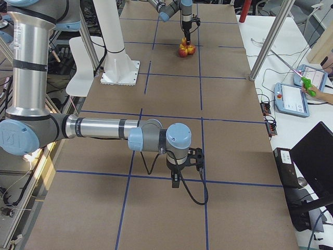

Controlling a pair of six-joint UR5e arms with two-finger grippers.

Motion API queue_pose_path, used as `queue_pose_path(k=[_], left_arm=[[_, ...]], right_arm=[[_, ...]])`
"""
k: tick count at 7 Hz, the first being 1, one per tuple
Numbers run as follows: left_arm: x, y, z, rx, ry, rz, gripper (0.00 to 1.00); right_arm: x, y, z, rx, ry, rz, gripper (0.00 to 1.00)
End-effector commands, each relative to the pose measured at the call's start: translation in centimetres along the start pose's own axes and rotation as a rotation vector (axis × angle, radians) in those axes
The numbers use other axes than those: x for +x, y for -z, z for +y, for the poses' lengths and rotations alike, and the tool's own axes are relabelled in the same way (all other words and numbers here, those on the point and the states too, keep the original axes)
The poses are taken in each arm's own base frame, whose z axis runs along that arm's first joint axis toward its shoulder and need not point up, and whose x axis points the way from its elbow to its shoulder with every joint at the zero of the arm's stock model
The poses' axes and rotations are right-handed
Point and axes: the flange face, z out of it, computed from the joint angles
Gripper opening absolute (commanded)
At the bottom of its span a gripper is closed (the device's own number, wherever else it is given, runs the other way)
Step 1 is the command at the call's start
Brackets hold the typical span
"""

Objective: Stack apples
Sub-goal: 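Lower the apple onto the top of the cluster and open the left gripper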

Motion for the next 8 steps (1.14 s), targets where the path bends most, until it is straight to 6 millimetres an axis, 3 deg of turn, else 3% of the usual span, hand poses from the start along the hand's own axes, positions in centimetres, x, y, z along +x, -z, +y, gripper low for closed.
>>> queue_pose_path(k=[1,2,4,6,8], left_arm=[[0.32,-0.18,0.06,-0.002,-0.003,-0.001,0.0],[0.33,-0.27,0.01,-0.003,-0.002,-0.003,0.0],[0.42,-0.57,-0.18,-0.004,-0.002,-0.007,0.59],[0.46,-0.5,-0.16,-0.004,-0.006,-0.005,1.0],[0.47,0.12,0.05,-0.006,-0.005,-0.015,1.0]], right_arm=[[0.01,-0.03,0.01,0.0,-0.001,-0.001,1.0],[0.01,-0.03,0.01,0.0,-0.001,-0.001,1.0],[-0.04,0.03,-0.01,0.001,0.0,-0.001,1.0],[0.01,-0.03,0.01,0.0,-0.001,-0.001,1.0],[0.03,-0.03,0.01,-0.001,-0.001,0.0,1.0]])
